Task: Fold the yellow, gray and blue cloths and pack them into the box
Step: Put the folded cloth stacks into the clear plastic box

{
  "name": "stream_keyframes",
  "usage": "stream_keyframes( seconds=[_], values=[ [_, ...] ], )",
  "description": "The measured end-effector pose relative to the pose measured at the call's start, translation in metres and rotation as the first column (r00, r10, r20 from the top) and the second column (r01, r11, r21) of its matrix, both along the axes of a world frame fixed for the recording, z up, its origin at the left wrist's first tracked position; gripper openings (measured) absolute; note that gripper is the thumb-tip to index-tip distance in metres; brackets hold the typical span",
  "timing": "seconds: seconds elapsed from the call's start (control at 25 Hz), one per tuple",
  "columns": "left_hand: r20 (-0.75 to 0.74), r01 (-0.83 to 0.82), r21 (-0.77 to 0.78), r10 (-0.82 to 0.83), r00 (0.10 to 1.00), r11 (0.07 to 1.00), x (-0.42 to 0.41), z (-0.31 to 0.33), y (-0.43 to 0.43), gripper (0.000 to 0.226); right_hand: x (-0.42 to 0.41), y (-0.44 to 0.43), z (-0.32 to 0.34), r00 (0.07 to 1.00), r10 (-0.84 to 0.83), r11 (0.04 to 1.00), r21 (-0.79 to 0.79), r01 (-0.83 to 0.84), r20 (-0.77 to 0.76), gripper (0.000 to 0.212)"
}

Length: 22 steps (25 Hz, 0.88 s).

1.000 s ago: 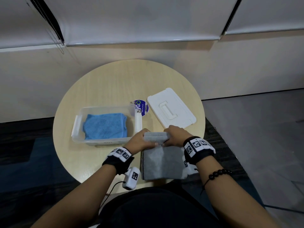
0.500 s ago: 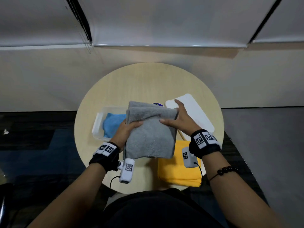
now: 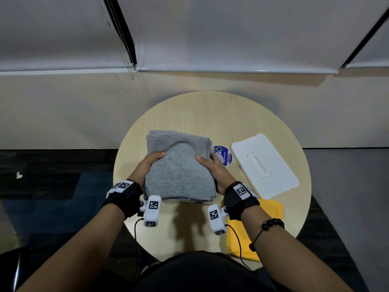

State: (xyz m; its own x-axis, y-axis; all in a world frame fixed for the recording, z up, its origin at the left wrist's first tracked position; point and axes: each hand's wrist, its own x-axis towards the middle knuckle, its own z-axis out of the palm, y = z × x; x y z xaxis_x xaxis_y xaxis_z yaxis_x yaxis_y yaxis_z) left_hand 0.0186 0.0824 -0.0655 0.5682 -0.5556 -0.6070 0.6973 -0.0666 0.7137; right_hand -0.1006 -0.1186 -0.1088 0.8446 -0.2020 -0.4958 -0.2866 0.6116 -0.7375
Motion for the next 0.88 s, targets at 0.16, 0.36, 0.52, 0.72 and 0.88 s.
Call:
stream_keyframes(
  seconds=[0.16, 0.36, 0.52, 0.72, 0.88],
  values=[
    [0.078, 0.129, 0.123, -0.139, 0.987, 0.984, 0.032, -0.026, 0.004, 0.033, 0.011, 0.007, -0.011, 0.993, -0.101, 0.975, -0.206, 0.085, -0.069, 0.071],
    [0.328, 0.139, 0.623, -0.418, 0.847, 0.77, 0.04, -0.06, -0.001, 0.075, 0.017, 0.031, -0.047, 0.943, -0.005, 0.846, -0.503, -0.174, -0.334, 0.063],
    [0.675, -0.168, 0.692, -0.545, 0.498, 0.702, 0.024, -0.065, 0.001, 0.086, 0.017, 0.039, -0.042, 0.962, -0.102, 0.648, -0.751, -0.127, -0.251, 0.085],
    [0.604, -0.053, 0.79, -0.791, -0.099, 0.61, 0.032, -0.078, 0.007, 0.058, 0.032, 0.049, -0.04, 0.975, 0.169, -0.072, -0.988, -0.137, -0.147, 0.049],
    [0.451, 0.102, 0.887, -0.892, 0.012, 0.45, 0.035, -0.1, 0.016, 0.061, 0.046, 0.057, -0.055, 0.852, 0.252, -0.126, -0.889, -0.441, -0.459, 0.051]
  ],
)
